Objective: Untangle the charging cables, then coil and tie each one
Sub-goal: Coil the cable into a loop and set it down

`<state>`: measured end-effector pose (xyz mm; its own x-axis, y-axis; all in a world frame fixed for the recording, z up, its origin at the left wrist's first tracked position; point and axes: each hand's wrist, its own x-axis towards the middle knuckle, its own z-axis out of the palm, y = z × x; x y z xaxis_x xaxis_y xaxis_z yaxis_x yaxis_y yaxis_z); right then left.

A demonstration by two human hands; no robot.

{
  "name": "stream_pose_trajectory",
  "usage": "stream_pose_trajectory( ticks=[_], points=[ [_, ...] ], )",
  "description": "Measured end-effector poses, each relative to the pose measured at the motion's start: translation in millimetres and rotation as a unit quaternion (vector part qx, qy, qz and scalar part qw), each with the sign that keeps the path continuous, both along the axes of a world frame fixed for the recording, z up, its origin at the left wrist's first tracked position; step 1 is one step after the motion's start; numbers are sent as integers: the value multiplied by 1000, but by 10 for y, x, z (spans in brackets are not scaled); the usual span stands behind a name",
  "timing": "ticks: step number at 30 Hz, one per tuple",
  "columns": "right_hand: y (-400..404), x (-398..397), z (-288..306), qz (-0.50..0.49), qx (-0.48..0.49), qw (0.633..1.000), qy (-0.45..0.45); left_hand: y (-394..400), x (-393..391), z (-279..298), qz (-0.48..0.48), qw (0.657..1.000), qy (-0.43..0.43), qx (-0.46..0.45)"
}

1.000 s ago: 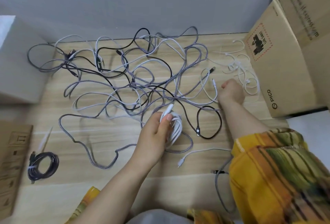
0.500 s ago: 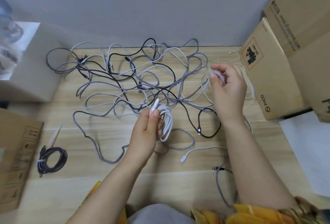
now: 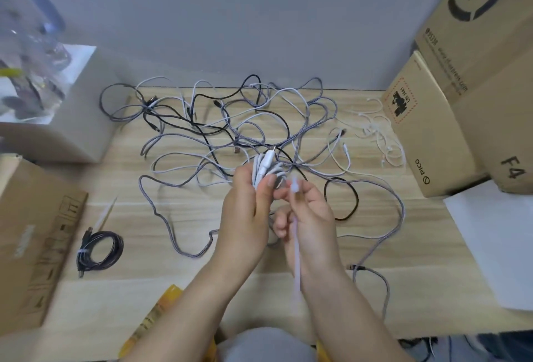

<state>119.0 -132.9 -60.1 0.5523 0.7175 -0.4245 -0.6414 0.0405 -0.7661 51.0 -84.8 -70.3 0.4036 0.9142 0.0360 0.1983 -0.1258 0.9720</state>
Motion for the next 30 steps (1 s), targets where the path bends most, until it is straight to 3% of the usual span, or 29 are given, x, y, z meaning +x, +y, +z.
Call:
stream_pose_trajectory(
  ticks=[7,10,15,24,30],
  points=[
    [-77,-38,-36,-12,-66,984,-167,-28,-78,60,-2,1000,3,30],
    [-79,-65,-92,-2,-106,976,-189,-3,-79,71,-3,999,-18,44],
    [-67,-65,-115,11,-135,964,-230,2,-115,-6,-36,995,30,83],
    [-82,1,20,75,-78,978,-177,26,-119,11,-77,996,22,27],
    [-90,82,26,117,-55,970,-204,70,-163,32,-90,995,31,39]
  ],
)
